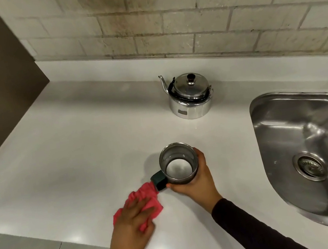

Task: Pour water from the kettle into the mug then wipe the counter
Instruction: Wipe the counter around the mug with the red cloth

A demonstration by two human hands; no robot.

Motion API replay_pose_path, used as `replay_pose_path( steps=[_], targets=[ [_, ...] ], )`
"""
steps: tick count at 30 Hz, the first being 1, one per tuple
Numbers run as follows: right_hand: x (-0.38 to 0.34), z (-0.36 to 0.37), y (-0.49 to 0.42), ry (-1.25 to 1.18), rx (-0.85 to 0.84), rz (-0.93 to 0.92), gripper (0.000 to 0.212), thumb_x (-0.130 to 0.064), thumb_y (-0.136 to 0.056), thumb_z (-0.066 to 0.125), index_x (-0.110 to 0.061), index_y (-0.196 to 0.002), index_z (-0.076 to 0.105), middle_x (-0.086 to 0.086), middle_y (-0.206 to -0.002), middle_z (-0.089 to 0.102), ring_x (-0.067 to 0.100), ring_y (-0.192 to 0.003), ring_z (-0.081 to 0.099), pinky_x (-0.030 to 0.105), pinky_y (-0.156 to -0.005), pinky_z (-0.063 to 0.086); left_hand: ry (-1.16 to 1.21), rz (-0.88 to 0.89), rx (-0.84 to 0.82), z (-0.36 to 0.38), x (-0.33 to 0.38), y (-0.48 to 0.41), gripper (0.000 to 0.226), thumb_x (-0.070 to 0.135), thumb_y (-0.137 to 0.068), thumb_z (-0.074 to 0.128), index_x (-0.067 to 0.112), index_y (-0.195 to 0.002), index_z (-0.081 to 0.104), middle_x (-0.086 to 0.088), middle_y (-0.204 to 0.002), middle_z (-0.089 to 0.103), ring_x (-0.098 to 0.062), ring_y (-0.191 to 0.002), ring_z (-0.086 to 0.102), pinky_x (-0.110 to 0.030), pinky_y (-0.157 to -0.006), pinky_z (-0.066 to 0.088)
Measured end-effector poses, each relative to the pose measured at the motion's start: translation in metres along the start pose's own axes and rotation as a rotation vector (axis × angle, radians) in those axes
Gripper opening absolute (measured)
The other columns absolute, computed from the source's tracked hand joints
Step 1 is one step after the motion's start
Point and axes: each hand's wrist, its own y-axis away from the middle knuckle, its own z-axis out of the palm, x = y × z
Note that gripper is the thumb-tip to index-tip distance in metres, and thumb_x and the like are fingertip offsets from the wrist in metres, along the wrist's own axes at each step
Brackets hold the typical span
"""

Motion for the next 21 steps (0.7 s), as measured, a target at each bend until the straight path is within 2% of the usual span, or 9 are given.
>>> replay_pose_path(
  steps=[4, 7, 10, 11, 13, 15, 17, 19, 21],
  targets=[
    [0.002, -0.002, -0.005, 0.004, -0.049, 0.012, 0.097, -0.029, -0.042, 0.092, -0.052, -0.118, 0.034, -0.013, -0.124, 0.055, 0.002, -0.115, 0.054, 0.012, -0.094, 0.042, 0.019, 0.205, -0.073, 0.004, 0.011, 0.016, 0.026, 0.029, -0.069, 0.059, 0.038, -0.087, 0.075, 0.013, -0.113, 0.071, -0.013, -0.119, 0.056, -0.029, -0.088, 0.036],
    [0.003, -0.012, -0.006, 0.0, -0.186, 0.047, 0.118, -0.023, -0.043, 0.094, -0.034, -0.138, 0.024, -0.004, -0.138, 0.045, 0.003, -0.126, 0.046, 0.021, -0.105, 0.039, 0.041, 0.322, -0.112, 0.011, 0.025, 0.009, 0.023, 0.027, -0.071, 0.06, 0.035, -0.087, 0.076, 0.012, -0.111, 0.072, -0.015, -0.117, 0.06, -0.026, -0.096, 0.033],
    [0.005, -0.035, -0.001, 0.004, -0.26, 0.098, 0.129, -0.021, -0.048, 0.092, -0.031, -0.145, 0.009, -0.01, -0.142, 0.035, -0.014, -0.127, 0.034, 0.002, -0.1, 0.03, 0.109, 0.484, -0.151, 0.032, 0.048, -0.003, 0.022, 0.02, -0.076, 0.065, 0.026, -0.094, 0.075, 0.004, -0.114, 0.072, -0.016, -0.119, 0.058, -0.029, -0.1, 0.044],
    [0.005, -0.043, 0.001, 0.006, -0.247, 0.104, 0.124, -0.024, -0.051, 0.09, -0.032, -0.145, 0.01, -0.011, -0.142, 0.035, -0.013, -0.128, 0.033, -0.001, -0.099, 0.028, 0.134, 0.519, -0.154, 0.039, 0.055, -0.006, 0.023, 0.017, -0.075, 0.069, 0.024, -0.095, 0.075, 0.002, -0.113, 0.072, -0.018, -0.118, 0.059, -0.03, -0.102, 0.044],
    [0.006, -0.064, 0.007, -0.005, -0.175, 0.112, 0.106, -0.035, -0.06, 0.083, -0.032, -0.144, 0.018, -0.01, -0.141, 0.039, -0.005, -0.131, 0.035, 0.004, -0.103, 0.029, 0.181, 0.554, -0.126, 0.055, 0.074, -0.016, 0.027, 0.011, -0.071, 0.072, 0.024, -0.094, 0.075, 0.001, -0.111, 0.073, -0.017, -0.117, 0.056, -0.022, -0.111, 0.028],
    [0.008, -0.087, 0.011, -0.011, -0.068, 0.115, 0.081, -0.046, -0.069, 0.072, -0.035, -0.137, 0.032, -0.01, -0.136, 0.047, 0.0, -0.129, 0.041, 0.013, -0.104, 0.034, 0.209, 0.542, -0.102, 0.067, 0.097, -0.031, 0.031, 0.009, -0.067, 0.073, 0.027, -0.092, 0.076, 0.002, -0.109, 0.073, -0.015, -0.116, 0.054, -0.015, -0.115, 0.013],
    [0.012, -0.11, 0.015, 0.011, 0.071, 0.122, 0.051, -0.044, -0.078, 0.068, -0.039, -0.124, 0.047, -0.013, -0.126, 0.056, 0.0, -0.121, 0.049, 0.017, -0.101, 0.039, 0.219, 0.523, -0.066, 0.079, 0.119, -0.051, 0.034, 0.009, -0.063, 0.071, 0.029, -0.091, 0.075, 0.003, -0.109, 0.073, -0.012, -0.117, 0.049, -0.013, -0.115, 0.004],
    [0.018, -0.134, 0.017, 0.085, 0.222, 0.093, 0.028, -0.029, -0.084, 0.066, -0.044, -0.105, 0.057, -0.016, -0.113, 0.061, 0.0, -0.111, 0.055, 0.017, -0.096, 0.043, 0.242, 0.44, -0.109, 0.092, 0.141, -0.071, 0.034, 0.01, -0.07, 0.064, 0.03, -0.096, 0.074, 0.003, -0.12, 0.068, -0.01, -0.126, 0.045, -0.023, -0.116, 0.012],
    [0.025, -0.152, 0.017, 0.151, 0.301, 0.065, 0.03, -0.014, -0.086, 0.064, -0.044, -0.092, 0.059, -0.017, -0.101, 0.062, 0.006, -0.1, 0.06, 0.02, -0.09, 0.047, 0.262, 0.318, -0.192, 0.104, 0.157, -0.091, 0.039, 0.005, -0.076, 0.062, 0.028, -0.106, 0.072, 0.003, -0.131, 0.062, -0.016, -0.129, 0.047, -0.036, -0.109, 0.031]
  ],
)
